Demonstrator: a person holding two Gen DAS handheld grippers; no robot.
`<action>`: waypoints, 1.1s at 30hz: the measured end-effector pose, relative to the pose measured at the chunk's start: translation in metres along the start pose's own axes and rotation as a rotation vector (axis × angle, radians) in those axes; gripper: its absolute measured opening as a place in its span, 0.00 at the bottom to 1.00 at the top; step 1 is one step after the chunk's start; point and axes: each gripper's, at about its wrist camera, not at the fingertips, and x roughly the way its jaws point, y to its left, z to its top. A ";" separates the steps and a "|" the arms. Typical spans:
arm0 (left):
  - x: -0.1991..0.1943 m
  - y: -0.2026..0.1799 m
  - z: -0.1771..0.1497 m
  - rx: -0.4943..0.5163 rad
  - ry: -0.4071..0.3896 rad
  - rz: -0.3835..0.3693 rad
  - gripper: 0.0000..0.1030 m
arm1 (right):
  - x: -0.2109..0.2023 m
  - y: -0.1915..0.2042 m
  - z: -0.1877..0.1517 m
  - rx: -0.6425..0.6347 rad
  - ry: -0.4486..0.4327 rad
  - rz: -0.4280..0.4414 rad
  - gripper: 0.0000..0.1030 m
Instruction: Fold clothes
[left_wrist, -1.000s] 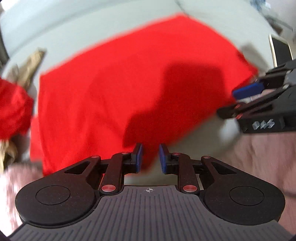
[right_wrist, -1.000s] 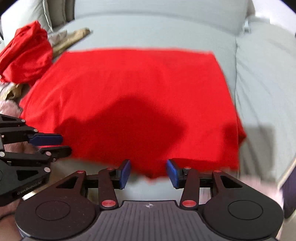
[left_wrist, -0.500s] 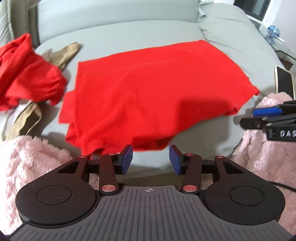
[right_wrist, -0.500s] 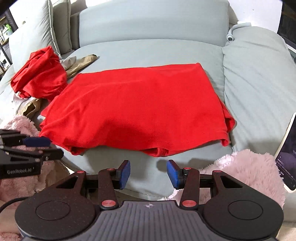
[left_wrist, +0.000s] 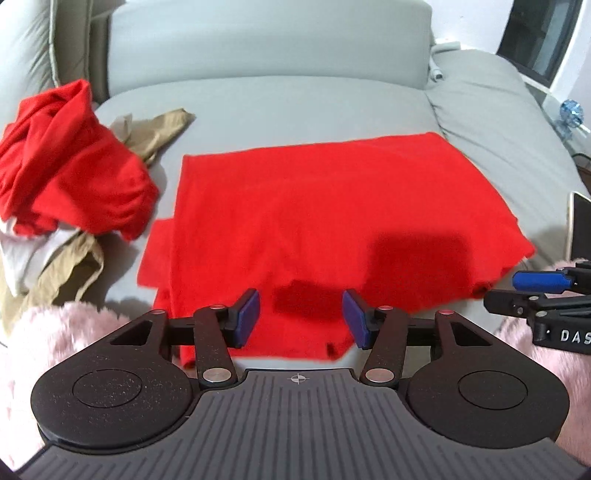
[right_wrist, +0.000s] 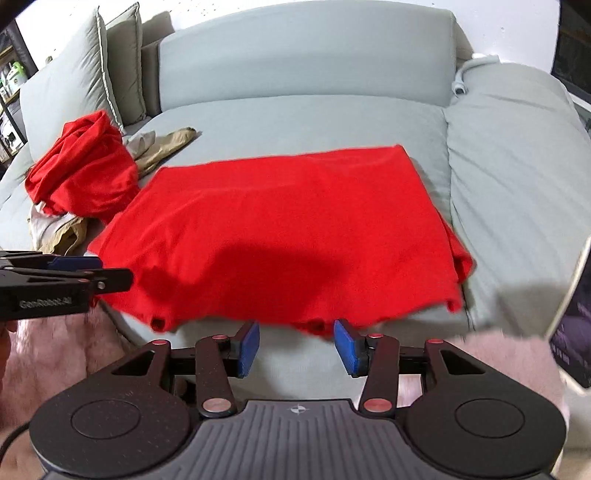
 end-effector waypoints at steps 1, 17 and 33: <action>0.004 -0.002 0.003 -0.007 0.002 0.005 0.59 | 0.006 0.000 0.004 -0.001 0.002 -0.008 0.46; 0.036 -0.028 -0.018 0.128 0.113 0.053 0.61 | 0.029 -0.011 0.001 0.089 0.113 -0.050 0.52; 0.017 -0.030 0.003 0.033 0.043 -0.006 0.62 | 0.034 -0.157 0.025 0.422 0.025 0.005 0.79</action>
